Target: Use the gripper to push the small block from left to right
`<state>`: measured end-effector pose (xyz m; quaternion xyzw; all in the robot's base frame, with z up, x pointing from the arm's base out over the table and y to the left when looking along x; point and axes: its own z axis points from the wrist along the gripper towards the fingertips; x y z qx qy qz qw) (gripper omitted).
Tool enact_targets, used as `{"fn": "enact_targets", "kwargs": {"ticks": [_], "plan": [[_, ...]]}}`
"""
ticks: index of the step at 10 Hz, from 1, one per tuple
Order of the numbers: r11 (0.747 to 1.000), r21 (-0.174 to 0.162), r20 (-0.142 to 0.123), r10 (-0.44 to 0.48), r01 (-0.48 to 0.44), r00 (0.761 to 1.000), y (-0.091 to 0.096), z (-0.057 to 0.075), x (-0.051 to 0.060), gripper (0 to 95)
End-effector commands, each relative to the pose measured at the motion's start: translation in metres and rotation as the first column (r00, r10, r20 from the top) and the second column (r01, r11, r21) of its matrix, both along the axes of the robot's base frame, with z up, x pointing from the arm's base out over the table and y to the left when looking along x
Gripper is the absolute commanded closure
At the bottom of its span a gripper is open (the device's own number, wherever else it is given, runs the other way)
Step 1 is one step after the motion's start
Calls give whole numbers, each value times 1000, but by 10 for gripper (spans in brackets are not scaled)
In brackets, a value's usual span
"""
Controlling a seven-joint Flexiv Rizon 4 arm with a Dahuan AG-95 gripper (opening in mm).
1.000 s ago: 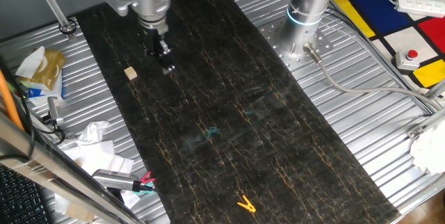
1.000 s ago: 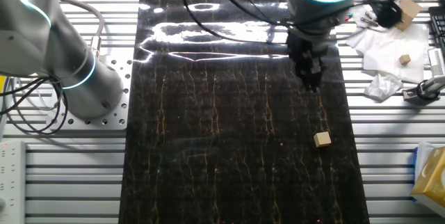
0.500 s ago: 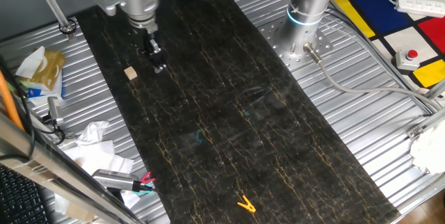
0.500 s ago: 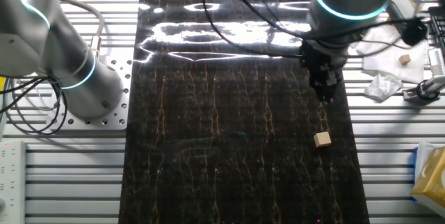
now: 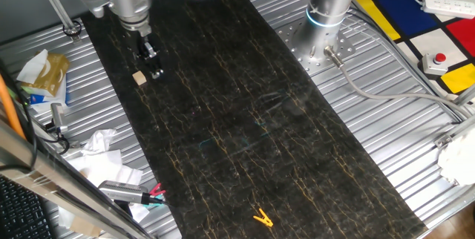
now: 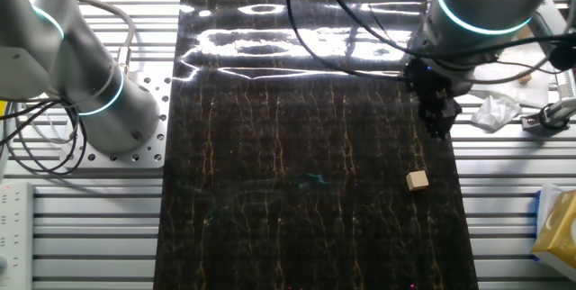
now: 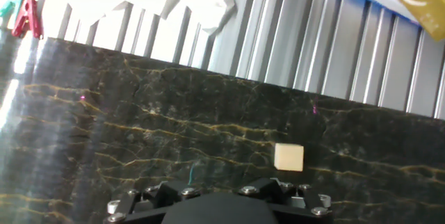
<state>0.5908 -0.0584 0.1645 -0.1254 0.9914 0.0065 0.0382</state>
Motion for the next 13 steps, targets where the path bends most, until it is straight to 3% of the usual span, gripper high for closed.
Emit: {"fn": "enact_targets", "kwargs": {"ticks": [1,5,13], "plan": [[1000,5,0,18,-18,1000,-7,2,4,190],[1000,16,1,20,-20,1000,-19,-2,11,190],[1000,19,-1,10,-10,1000,-18,-8,32,190]]}}
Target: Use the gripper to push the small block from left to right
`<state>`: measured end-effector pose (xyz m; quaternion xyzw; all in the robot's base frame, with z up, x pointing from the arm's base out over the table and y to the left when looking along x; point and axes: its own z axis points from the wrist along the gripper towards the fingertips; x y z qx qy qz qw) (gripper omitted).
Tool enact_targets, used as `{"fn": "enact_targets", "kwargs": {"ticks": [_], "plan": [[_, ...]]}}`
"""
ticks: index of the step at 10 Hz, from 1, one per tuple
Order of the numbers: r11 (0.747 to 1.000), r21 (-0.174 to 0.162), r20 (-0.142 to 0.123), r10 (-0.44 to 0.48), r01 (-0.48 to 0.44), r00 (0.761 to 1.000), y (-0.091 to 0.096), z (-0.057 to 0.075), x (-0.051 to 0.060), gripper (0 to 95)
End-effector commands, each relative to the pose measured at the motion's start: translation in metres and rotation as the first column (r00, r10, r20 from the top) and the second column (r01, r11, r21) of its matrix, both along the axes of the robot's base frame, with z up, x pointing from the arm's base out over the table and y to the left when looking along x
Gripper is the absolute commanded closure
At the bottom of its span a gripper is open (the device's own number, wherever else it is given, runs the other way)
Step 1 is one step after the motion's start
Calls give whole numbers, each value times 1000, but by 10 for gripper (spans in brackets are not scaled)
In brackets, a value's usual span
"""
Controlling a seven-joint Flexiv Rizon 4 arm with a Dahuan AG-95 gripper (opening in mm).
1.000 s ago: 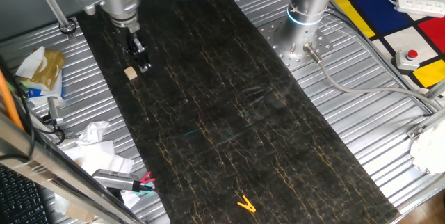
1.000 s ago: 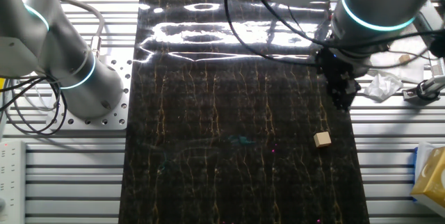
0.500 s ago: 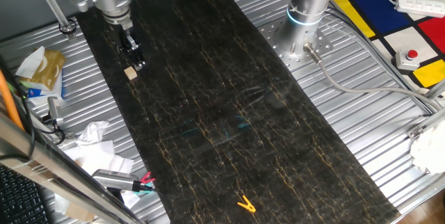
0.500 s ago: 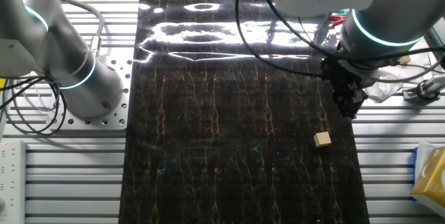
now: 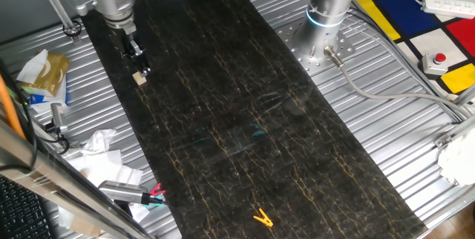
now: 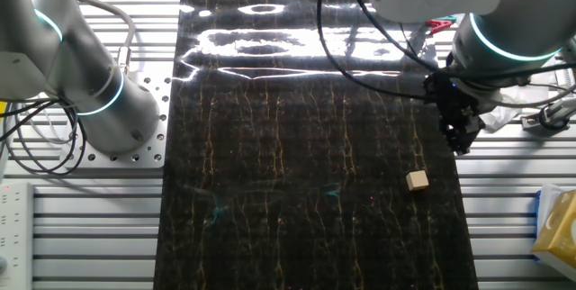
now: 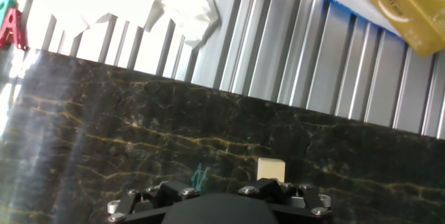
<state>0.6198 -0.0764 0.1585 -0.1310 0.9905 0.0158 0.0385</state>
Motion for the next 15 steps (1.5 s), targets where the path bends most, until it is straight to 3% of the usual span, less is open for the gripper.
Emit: {"fn": "enact_targets", "kwargs": {"ticks": [1,8,15], "plan": [[1000,1,1,-3,3,1000,0,-3,5,190],[1000,-3,2,-19,19,1000,-1,-8,20,190],[1000,-3,9,-12,12,1000,-19,-18,18,190]]}}
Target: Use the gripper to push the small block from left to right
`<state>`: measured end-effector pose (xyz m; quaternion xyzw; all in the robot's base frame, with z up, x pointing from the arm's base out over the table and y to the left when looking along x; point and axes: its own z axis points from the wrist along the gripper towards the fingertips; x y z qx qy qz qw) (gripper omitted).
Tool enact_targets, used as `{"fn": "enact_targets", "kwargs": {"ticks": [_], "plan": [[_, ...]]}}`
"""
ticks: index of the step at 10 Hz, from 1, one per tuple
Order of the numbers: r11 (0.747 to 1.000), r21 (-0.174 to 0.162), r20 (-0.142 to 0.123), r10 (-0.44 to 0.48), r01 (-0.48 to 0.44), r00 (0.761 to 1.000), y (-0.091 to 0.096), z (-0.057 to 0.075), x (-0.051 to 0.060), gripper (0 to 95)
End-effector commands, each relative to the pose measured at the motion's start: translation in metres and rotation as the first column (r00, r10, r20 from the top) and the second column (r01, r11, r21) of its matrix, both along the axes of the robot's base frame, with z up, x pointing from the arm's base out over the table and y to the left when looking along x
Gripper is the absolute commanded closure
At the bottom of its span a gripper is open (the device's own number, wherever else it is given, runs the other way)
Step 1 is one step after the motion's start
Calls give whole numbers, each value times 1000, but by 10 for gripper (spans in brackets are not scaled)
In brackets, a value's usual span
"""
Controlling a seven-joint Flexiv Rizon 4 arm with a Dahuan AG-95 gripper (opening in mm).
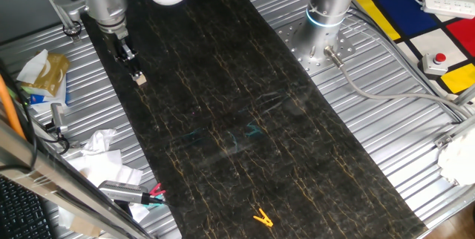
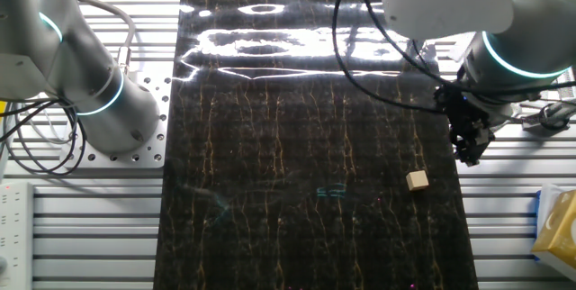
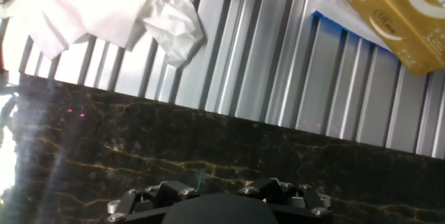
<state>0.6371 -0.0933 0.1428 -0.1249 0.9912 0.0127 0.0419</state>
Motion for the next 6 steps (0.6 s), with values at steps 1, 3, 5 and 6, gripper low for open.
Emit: {"fn": "enact_targets", "kwargs": {"ticks": [1,3,5,6], "plan": [[1000,3,2,3,-3,1000,-3,-4,0,190],[1000,4,3,3,-3,1000,-7,-9,-4,190],[1000,5,6,4,-4,1000,-9,-13,-7,380],[1000,4,5,3,-3,1000,-10,-16,-10,380]]}}
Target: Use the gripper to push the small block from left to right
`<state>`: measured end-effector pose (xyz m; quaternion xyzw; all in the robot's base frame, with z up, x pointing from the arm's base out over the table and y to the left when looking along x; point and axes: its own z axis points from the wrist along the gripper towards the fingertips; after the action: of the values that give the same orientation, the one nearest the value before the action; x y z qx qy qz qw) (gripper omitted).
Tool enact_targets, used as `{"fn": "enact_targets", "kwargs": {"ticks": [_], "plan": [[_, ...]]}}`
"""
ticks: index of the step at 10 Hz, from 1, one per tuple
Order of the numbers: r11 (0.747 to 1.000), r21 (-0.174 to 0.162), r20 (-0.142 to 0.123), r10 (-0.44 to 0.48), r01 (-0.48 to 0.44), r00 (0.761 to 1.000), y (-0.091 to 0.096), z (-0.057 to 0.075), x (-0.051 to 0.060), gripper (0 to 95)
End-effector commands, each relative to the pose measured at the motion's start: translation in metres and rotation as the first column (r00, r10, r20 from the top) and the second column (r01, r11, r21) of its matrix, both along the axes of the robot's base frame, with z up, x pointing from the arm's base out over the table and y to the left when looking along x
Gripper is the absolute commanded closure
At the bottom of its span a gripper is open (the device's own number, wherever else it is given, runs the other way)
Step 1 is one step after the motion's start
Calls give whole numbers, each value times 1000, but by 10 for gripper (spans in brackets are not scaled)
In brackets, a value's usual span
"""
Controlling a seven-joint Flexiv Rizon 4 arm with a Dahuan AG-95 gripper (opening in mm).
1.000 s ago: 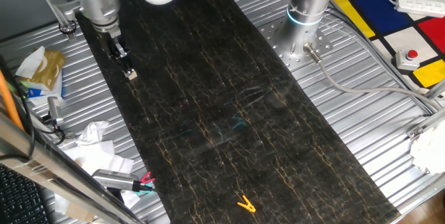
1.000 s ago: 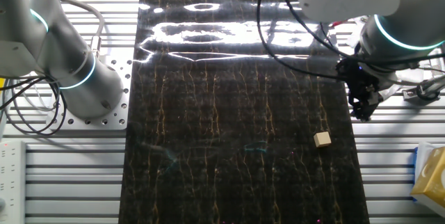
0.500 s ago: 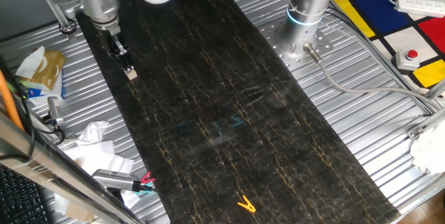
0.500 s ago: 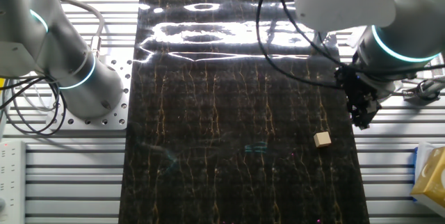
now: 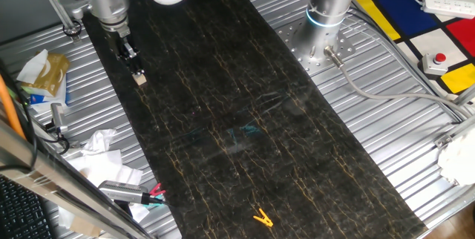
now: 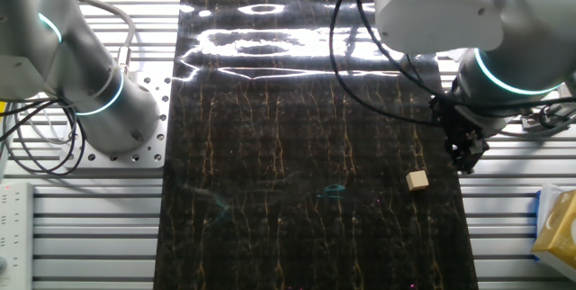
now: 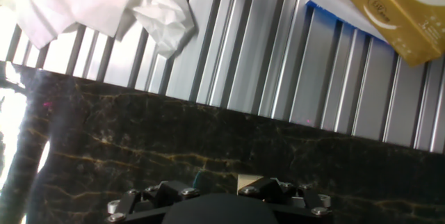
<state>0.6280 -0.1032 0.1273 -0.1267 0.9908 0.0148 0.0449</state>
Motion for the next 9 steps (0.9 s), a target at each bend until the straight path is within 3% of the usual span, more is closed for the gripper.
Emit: {"fn": "enact_targets", "kwargs": {"ticks": [1,5,6,9], "plan": [[1000,0,0,-2,2,1000,-1,-3,-3,380],[1000,0,-1,-4,4,1000,-2,-9,-10,380],[1000,1,-2,-5,5,1000,-2,-10,-11,190],[1000,10,-1,-10,10,1000,-2,-10,-11,190]]}}
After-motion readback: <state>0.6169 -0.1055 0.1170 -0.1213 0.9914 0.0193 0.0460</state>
